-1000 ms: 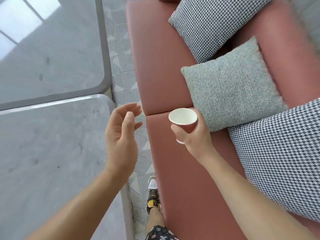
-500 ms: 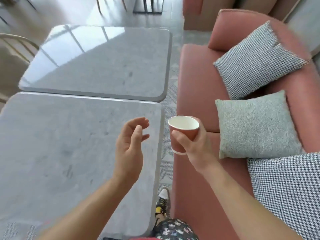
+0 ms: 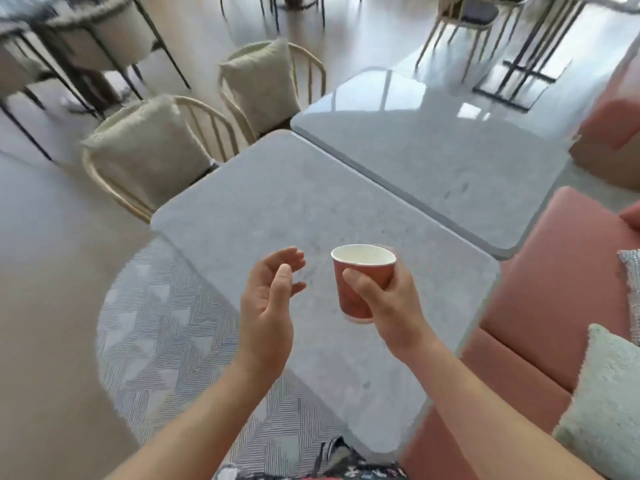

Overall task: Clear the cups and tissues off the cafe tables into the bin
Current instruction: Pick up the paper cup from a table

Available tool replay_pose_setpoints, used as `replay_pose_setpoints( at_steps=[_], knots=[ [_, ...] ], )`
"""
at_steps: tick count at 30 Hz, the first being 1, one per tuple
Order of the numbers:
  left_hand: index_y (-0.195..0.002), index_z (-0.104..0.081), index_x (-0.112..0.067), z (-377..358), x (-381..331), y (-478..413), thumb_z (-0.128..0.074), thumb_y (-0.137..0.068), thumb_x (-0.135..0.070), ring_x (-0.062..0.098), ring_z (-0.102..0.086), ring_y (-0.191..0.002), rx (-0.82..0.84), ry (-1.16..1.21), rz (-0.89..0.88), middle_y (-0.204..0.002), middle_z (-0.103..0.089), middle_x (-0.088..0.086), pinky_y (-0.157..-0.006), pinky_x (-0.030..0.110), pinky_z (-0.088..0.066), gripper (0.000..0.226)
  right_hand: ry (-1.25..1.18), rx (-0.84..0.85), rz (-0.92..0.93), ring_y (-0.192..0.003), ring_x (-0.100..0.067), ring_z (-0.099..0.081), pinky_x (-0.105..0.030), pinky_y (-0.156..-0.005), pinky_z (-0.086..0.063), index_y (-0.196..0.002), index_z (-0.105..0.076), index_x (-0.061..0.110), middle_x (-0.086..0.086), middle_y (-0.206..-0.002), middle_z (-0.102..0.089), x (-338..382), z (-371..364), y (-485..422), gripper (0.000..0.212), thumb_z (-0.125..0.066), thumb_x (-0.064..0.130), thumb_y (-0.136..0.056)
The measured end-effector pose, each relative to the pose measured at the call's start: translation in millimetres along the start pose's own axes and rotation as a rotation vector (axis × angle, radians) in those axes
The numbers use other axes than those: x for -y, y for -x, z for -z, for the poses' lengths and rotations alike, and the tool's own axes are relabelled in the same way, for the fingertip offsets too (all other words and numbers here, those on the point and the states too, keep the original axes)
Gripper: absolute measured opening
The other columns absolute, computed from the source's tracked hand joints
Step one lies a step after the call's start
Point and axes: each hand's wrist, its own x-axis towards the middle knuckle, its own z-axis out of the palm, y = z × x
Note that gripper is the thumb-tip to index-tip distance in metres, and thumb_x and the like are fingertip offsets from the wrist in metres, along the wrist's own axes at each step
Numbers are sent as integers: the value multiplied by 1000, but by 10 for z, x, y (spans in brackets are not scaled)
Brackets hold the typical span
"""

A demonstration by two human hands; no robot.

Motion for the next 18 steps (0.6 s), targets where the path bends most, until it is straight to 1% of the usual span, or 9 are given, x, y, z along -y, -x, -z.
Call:
replay_pose_setpoints(
  at_steps=[2,4,7,10,13,14,15,17,18],
  knots=[
    [-118,-65,-19,513,-101,23,-53,-92,-40,22,-67,-118,-77,21,-12,-120,-72,4,-92,41,-57,36,5,66,5,-84,-4,-69,-24,-72,-57,-107,-67,24,13,-90,-75,34,-564,89,57,-79,53,-59],
    [-119,-64,-18,1082,-204,65,-50,-97,-33,21,-67,-119,-141,19,-33,-121,-72,3,-94,42,-56,30,7,132,13,-84,-6,-70,-27,-71,-59,-107,-67,23,10,-91,-75,45,-1140,215,58,-80,52,-58],
    [-120,-63,-19,1969,-389,162,-46,-99,-30,20,-65,-119,-220,-5,-66,-121,-70,1,-96,43,-55,29,-3,222,4,-86,-14,-72,-37,-72,-63,-108,-66,22,5,-93,-75,30,-2000,468,62,-83,52,-56],
    [-117,-64,-25,2813,-576,294,-48,-99,-37,21,-65,-119,-313,-24,-102,-119,-70,-1,-94,40,-55,27,4,308,4,-86,-20,-72,-42,-72,-62,-112,-67,19,-2,-96,-76,-10,-2847,736,64,-83,51,-58],
    [-116,-64,-25,3574,-733,444,-50,-93,-47,21,-65,-120,-415,-22,-143,-120,-70,-1,-92,40,-56,35,25,412,36,-89,-23,-72,-51,-78,-61,-108,-70,25,-2,-97,-77,-33,-3630,990,52,-83,50,-64],
    [-116,-65,-25,3797,-774,492,-50,-93,-47,21,-65,-120,-448,-22,-148,-120,-70,0,-92,41,-56,35,34,449,43,-89,-21,-73,-50,-79,-61,-107,-71,26,-1,-97,-77,-28,-3862,1071,49,-83,50,-65],
    [-115,-66,-26,4010,-816,531,-50,-93,-46,20,-65,-119,-481,-23,-157,-120,-70,1,-92,41,-56,34,40,489,51,-88,-17,-73,-46,-78,-61,-105,-71,26,2,-96,-77,-14,-4095,1147,47,-83,48,-66],
    [-113,-67,-30,4396,-893,585,-50,-94,-44,20,-66,-118,-547,-12,-171,-120,-70,3,-91,40,-55,29,45,570,69,-81,-7,-71,-32,-70,-60,-103,-70,23,8,-88,-76,30,-4531,1296,44,-83,44,-66],
    [-111,-68,-32,4580,-924,598,-50,-94,-43,20,-66,-117,-581,-5,-177,-119,-70,3,-90,39,-55,26,55,605,78,-79,-6,-70,-29,-68,-59,-103,-69,22,10,-86,-75,50,-4749,1357,46,-82,45,-66]
  ],
)
